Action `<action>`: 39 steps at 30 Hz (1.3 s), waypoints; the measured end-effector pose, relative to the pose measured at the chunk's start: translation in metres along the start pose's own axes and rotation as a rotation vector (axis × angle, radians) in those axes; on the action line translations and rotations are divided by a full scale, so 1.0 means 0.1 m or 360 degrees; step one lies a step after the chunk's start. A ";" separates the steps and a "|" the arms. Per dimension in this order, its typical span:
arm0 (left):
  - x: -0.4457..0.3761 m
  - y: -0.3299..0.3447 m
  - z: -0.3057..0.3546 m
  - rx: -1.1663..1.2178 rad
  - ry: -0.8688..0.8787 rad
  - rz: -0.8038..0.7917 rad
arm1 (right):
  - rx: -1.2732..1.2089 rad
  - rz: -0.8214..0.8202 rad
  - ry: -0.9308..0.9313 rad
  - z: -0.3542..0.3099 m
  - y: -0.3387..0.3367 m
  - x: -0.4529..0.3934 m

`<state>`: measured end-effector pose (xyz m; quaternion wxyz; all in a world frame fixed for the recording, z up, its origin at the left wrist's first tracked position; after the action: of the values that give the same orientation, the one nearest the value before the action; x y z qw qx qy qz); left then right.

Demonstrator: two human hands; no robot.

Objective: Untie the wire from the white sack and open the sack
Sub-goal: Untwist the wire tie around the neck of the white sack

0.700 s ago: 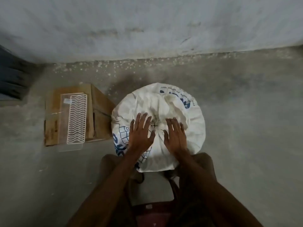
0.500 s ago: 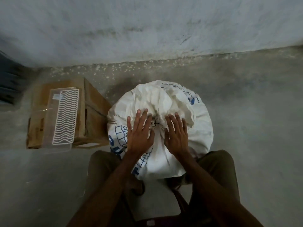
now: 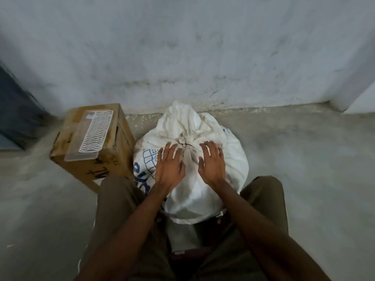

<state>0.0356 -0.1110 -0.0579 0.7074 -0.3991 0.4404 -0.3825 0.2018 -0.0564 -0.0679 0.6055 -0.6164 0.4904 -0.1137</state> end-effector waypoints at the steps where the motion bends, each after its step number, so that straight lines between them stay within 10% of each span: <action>1: 0.05 -0.06 0.01 0.0032 -0.0040 -0.0020 | 0.0004 0.0002 0.0016 -0.03 -0.08 0.04; 16: -0.54 0.33 -0.16 0.0595 -0.0244 -0.0572 | -0.0365 -0.0309 -0.0201 0.24 0.14 -0.46; 28: -1.22 1.01 -0.27 0.0576 -0.0121 -0.0507 | -0.0663 -0.0319 -0.0196 0.70 1.02 -0.98; 39: -1.50 1.17 -0.31 0.0854 -0.0719 -0.0667 | -0.0593 -0.0329 0.0030 0.77 1.17 -1.19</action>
<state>-0.0194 0.0616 -0.1248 0.7722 -0.3553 0.0677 -0.5224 0.1447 0.1058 -0.1322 0.4616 -0.7636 0.4428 -0.0884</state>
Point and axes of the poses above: each hand's wrist, its own x-axis away from the middle knuckle, its own y-axis out of the palm, z = x × y, the point moved 1 cm from there along -x, towards the middle knuckle, and after that the axes turned 14 degrees about -y, right-handed, at the moved point
